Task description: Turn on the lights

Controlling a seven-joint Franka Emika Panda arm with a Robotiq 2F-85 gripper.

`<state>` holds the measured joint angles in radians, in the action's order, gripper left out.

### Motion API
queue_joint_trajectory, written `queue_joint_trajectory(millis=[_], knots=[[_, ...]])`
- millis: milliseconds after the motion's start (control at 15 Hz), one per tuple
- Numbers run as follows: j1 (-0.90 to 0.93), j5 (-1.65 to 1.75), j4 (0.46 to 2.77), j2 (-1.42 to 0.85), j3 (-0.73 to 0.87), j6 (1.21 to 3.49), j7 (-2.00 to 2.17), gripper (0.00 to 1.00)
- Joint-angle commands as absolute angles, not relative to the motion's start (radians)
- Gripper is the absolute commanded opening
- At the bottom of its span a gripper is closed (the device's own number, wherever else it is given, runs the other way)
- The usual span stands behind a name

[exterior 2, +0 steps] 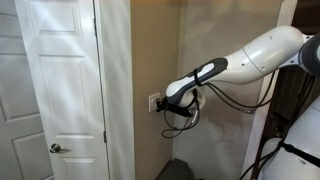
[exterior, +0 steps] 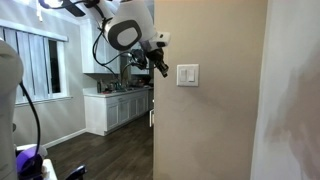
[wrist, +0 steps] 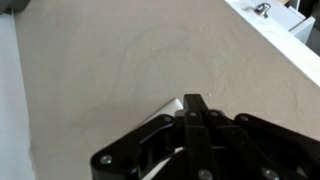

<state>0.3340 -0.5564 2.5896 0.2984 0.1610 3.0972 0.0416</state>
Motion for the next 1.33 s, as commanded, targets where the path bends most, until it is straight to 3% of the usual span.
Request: queue_joint_trajectory(millis=[0,200,1267], knots=[[0.395,-0.660,2.501,0.211,0.198,3.192,0.091,0.04],[0.419,-0.691,2.455,0.163,0.214,3.239,0.102,0.00],[0.397,-0.687,2.329,0.026,0.239,3.253,0.166,0.00]])
